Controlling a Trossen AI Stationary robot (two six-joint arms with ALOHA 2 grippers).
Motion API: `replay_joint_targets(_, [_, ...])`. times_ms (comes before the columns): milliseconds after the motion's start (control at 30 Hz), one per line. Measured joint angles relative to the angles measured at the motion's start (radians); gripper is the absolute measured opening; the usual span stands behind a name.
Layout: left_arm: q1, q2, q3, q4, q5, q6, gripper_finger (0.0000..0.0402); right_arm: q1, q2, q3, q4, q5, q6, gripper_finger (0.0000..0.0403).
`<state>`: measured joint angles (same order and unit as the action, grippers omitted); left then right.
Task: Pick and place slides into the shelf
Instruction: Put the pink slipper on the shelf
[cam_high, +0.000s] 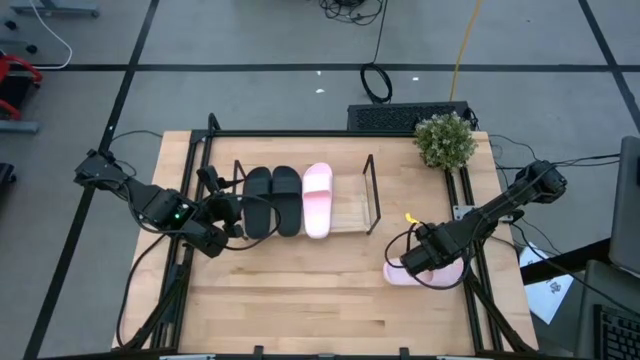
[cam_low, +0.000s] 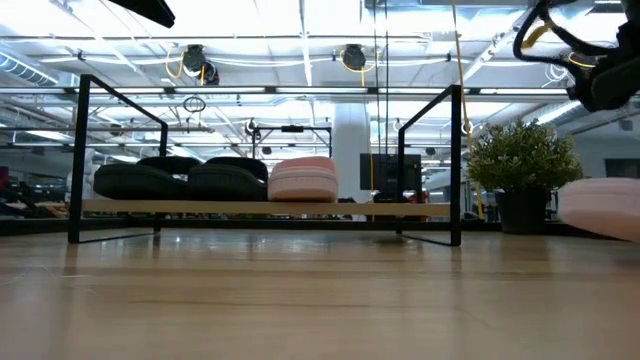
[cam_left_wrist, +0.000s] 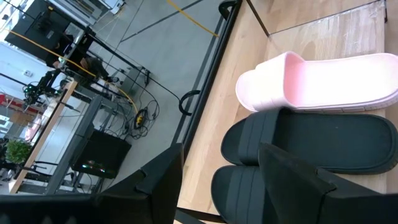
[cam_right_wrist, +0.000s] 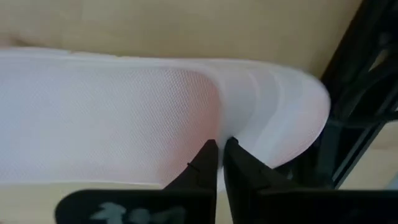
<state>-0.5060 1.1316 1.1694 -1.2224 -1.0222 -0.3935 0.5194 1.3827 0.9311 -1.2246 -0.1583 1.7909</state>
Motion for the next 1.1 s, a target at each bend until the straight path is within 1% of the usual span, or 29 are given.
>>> replay_joint_targets(167, [0.000, 0.000, 0.000, 0.000, 0.000, -0.001, 0.0216, 0.000, 0.001, 0.056, -0.103, 0.055, -0.002, 0.0002])
replay_joint_targets(233, [0.000, 0.000, 0.000, 0.000, 0.000, -0.002, 0.0216, -0.001, 0.001, 0.066, -0.121, 0.060, -0.004, 0.0001])
replay_joint_targets(400, [0.000, 0.000, 0.000, 0.000, 0.000, -0.001, 0.0216, 0.000, 0.003, 0.068, -0.123, 0.057, -0.028, 0.0001])
replay_joint_targets(667, [0.001, 0.000, 0.000, 0.000, 0.000, -0.002, 0.0216, 0.000, 0.005, 0.069, -0.112, 0.088, -0.097, 0.0000])
replay_joint_targets(867, [0.001, 0.000, 0.000, 0.000, 0.000, -0.001, 0.0216, 0.000, 0.005, 0.089, -0.072, 0.167, -0.168, 0.0000])
replay_joint_targets(1000, [0.001, 0.000, 0.000, 0.000, 0.000, 0.000, 0.0216, 0.001, 0.005, 0.163, -0.062, 0.263, -0.226, 0.0000])
replay_joint_targets(1100, [0.001, 0.000, 0.000, 0.000, 0.000, 0.013, 0.0216, 0.006, 0.005, 0.238, -0.084, 0.315, -0.263, 0.0000])
